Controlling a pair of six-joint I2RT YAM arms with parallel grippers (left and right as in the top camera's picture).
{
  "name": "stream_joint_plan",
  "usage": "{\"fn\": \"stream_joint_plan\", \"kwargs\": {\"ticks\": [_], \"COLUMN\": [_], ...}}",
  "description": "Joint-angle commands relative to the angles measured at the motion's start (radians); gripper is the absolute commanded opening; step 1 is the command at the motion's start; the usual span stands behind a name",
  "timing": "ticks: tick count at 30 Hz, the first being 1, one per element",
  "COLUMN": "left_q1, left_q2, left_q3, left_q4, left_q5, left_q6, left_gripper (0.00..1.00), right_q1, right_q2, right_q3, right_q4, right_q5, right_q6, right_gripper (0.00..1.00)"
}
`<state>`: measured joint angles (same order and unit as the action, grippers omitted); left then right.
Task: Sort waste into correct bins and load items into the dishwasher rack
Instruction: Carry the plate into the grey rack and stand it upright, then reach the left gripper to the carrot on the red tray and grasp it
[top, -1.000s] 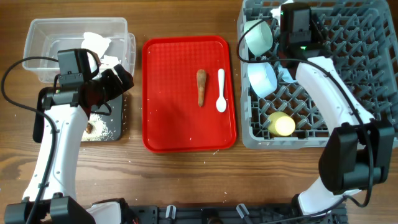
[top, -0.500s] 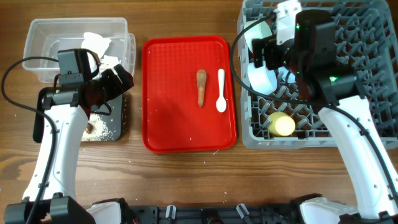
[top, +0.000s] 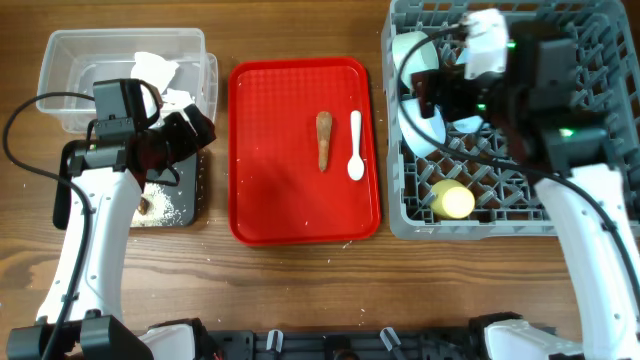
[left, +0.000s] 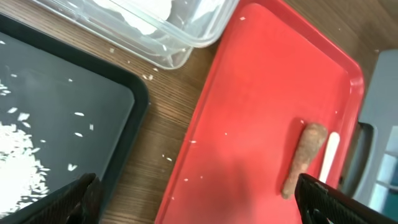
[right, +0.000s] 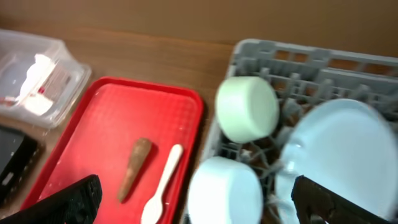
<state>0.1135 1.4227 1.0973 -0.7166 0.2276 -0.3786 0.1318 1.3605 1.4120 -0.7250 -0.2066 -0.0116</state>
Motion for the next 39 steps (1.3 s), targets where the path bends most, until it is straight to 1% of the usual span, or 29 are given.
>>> {"fn": "stream_joint_plan", "kwargs": {"ticks": [1, 4, 7, 12, 14, 16, 20, 24, 29, 32, 35, 36, 38, 39], "left_q1": [0.002, -0.027, -0.098, -0.289, -0.328, -0.357, -0.392, -0.411, -0.413, -0.414, -0.421, -0.427, -0.442, -0.452], "left_q2": [-0.015, -0.015, -0.015, -0.014, -0.002, 0.036, 0.113, 0.197, 0.290, 0.323, 0.328, 0.328, 0.334, 0.345], "left_q3": [0.008, 0.008, 0.008, 0.008, 0.010, 0.042, 0.158, 0.255, 0.269, 0.269, 0.268, 0.268, 0.268, 0.268], "left_q4": [0.008, 0.027, 0.072, 0.169, 0.196, 0.185, 0.126, 0.102, 0.127, 0.156, 0.177, 0.194, 0.219, 0.229], "left_q5": [0.091, 0.098, 0.097, -0.032, -0.035, -0.035, -0.036, -0.058, -0.066, -0.071, -0.089, -0.103, -0.122, -0.158], "left_q6": [0.005, 0.006, 0.029, 0.031, 0.030, 0.031, 0.036, 0.061, 0.062, 0.087, 0.087, 0.101, 0.169, 0.190], "left_gripper": [1.00, 1.00, 1.00, 1.00, 0.99, 0.99, 1.00, 1.00, 1.00, 0.99, 1.00, 1.00, 1.00, 1.00], "right_q1": [-0.061, -0.079, -0.079, -0.079, -0.079, -0.079, -0.079, -0.079, -0.079, -0.079, -0.079, -0.079, -0.079, -0.079], "right_q2": [-0.035, -0.035, -0.035, -0.035, -0.035, -0.035, -0.035, -0.035, -0.035, -0.035, -0.035, -0.035, -0.035, -0.035], "right_q3": [-0.002, -0.002, -0.002, -0.002, -0.002, -0.002, -0.002, -0.002, -0.002, -0.002, -0.002, -0.002, -0.002, -0.002], "right_q4": [-0.023, -0.050, -0.051, -0.063, -0.067, -0.077, -0.081, -0.094, -0.096, -0.096, -0.100, -0.099, -0.108, -0.120], "right_q5": [-0.020, -0.020, -0.020, -0.020, -0.020, -0.020, -0.020, -0.020, -0.020, -0.020, -0.020, -0.020, -0.020, -0.019], "right_q6": [0.011, 0.011, 0.011, 0.012, 0.012, 0.012, 0.012, 0.012, 0.012, 0.012, 0.012, 0.012, 0.012, 0.011], "right_gripper": [1.00, 1.00, 1.00, 1.00, 1.00, 1.00, 1.00, 1.00, 1.00, 1.00, 1.00, 1.00, 1.00, 1.00]}}
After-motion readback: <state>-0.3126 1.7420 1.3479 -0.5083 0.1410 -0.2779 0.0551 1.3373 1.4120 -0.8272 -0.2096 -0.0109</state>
